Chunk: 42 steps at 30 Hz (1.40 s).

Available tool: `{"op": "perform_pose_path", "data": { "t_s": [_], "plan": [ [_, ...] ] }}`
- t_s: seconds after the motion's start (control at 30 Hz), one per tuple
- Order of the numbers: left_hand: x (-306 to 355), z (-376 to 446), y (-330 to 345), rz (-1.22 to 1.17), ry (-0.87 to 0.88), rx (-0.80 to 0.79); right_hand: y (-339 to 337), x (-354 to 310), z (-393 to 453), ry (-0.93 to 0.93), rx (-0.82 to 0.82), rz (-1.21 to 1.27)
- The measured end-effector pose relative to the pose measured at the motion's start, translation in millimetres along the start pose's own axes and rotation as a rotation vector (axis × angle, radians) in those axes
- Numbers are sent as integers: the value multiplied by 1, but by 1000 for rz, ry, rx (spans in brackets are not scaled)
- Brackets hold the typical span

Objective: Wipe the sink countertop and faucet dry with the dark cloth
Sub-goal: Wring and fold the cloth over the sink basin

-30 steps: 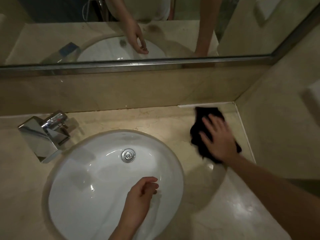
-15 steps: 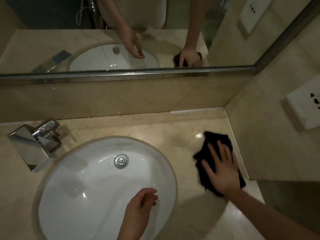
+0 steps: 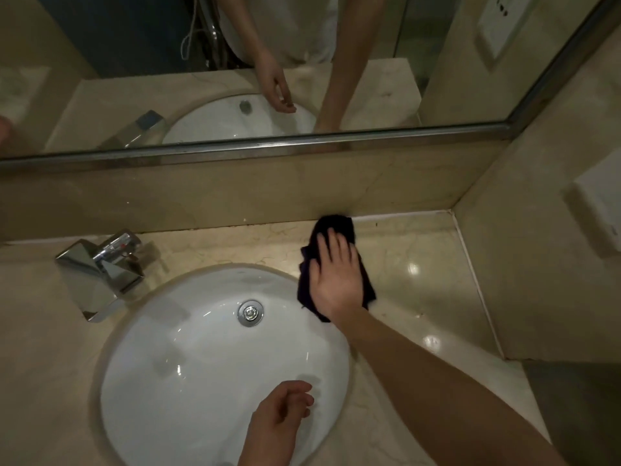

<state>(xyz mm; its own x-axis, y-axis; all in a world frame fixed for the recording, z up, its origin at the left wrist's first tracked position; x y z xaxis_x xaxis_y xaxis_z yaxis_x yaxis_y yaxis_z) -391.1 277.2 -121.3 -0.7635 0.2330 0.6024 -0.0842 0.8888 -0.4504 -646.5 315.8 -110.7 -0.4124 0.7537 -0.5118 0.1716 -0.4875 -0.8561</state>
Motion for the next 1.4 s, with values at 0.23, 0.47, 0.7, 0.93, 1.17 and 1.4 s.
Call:
{"op": "perform_pose_path", "data": {
  "t_s": [0.23,0.47,0.7,0.93,1.17,1.4],
  "plan": [
    [16,3,-1,8,50,1,-58,100,-17,88,43,-53],
    [25,17,-34,-42,131,-37,-95,159,-53,502,283,-80],
    [-27,33,-118,40,143,154,0,9,-1,268,211,-57],
    [-66,51,-268,-74,156,472,95,-155,34,162,216,79],
    [-119,72,-321,522,123,476,199,-282,36,-130,-154,73],
    [-134,82,-317,737,227,434,143,-254,39,-277,-99,-81]
  ]
}}
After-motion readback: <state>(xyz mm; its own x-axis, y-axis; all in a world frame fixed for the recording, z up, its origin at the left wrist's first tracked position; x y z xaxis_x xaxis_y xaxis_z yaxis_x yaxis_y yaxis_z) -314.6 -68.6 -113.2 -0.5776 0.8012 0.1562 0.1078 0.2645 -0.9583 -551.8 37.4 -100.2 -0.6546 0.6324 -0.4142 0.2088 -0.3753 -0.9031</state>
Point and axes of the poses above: each hand's wrist, its own z-axis towards the middle knuckle, its own y-axis out of the palm, x = y × z, the point moved 10 cm from there along z, towards the middle knuckle, and after that the axes turned 13 degrees about z, right-handed, at the moved point
